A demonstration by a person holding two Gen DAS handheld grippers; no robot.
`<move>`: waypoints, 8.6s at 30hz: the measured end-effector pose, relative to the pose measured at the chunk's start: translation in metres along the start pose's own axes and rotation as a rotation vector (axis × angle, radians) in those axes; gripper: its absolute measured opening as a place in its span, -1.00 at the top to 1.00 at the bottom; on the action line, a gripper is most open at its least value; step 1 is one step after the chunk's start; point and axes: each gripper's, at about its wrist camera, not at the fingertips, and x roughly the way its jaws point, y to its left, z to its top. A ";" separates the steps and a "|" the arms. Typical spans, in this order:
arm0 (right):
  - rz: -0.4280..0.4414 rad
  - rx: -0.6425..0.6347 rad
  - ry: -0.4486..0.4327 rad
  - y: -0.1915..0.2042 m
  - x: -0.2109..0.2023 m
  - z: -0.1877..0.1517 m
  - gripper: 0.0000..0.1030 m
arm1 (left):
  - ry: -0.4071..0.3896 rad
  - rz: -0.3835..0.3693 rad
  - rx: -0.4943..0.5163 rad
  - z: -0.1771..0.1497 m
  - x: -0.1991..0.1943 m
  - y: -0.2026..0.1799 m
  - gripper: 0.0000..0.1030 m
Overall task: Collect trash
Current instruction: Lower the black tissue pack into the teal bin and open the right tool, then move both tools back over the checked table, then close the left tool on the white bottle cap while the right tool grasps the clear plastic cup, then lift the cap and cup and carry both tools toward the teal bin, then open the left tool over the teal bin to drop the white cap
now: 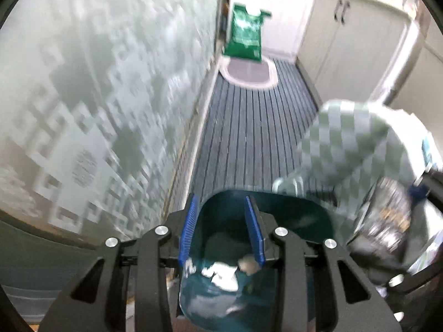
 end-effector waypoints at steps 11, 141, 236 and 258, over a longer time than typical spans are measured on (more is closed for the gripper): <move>0.008 -0.068 0.055 0.020 0.021 -0.003 -0.42 | -0.296 -0.104 -0.043 0.019 -0.063 -0.008 0.06; -0.215 0.478 -0.324 -0.202 -0.141 -0.216 0.22 | -0.111 -0.371 0.310 -0.043 -0.026 -0.279 0.14; -0.166 0.130 -0.259 -0.045 -0.080 -0.025 0.93 | 0.096 -0.101 0.190 -0.054 0.021 -0.055 0.38; -0.190 0.002 -0.072 -0.004 -0.024 -0.012 0.93 | 0.051 -0.062 0.100 -0.037 0.005 -0.021 0.35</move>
